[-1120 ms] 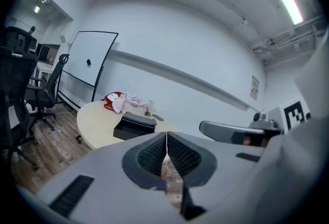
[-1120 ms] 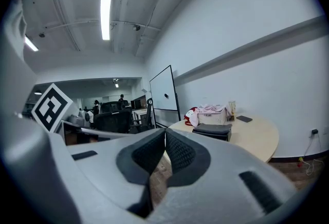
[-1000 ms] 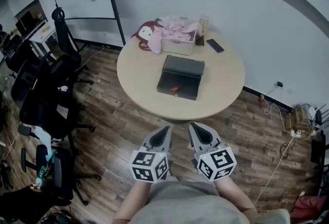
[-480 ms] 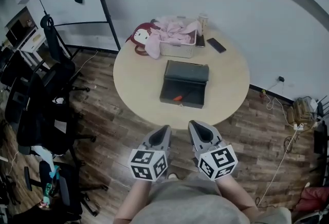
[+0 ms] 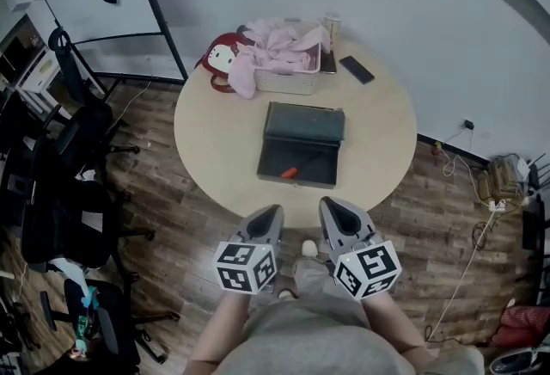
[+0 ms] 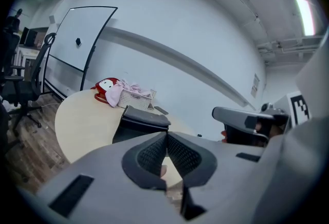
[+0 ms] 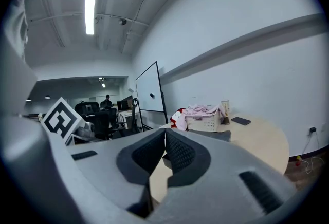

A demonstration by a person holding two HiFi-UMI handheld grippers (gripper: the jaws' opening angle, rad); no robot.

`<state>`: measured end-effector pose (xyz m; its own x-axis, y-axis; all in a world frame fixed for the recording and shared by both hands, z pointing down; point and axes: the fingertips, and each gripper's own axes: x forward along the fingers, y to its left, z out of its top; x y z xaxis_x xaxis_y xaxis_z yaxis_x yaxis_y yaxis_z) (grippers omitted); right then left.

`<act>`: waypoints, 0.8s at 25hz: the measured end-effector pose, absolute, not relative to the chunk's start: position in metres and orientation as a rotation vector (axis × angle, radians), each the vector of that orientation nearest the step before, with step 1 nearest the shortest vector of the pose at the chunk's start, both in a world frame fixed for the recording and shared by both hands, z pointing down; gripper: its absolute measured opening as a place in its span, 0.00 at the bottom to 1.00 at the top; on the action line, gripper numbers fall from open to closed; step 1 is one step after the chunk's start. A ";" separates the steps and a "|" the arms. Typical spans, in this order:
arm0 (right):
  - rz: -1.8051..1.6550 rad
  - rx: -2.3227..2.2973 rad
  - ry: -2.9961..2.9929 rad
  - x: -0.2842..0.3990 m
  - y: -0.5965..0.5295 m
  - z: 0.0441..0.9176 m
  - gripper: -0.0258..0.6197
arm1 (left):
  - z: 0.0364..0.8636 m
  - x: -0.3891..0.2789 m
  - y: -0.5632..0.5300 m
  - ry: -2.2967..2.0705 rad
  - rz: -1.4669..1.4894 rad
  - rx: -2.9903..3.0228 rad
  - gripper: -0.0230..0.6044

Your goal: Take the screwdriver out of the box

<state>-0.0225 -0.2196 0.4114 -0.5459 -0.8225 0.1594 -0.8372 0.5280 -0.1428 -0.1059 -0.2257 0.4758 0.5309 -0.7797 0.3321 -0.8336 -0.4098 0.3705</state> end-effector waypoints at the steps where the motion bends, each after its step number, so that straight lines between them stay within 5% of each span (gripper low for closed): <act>1: 0.313 1.460 -2.683 -0.020 -0.228 0.412 0.04 | 0.479 -0.104 -0.233 -1.306 0.156 2.275 0.04; 20: 0.343 1.348 -2.721 0.014 -0.355 0.417 0.04 | 0.536 -0.068 -0.354 -1.210 0.404 2.202 0.06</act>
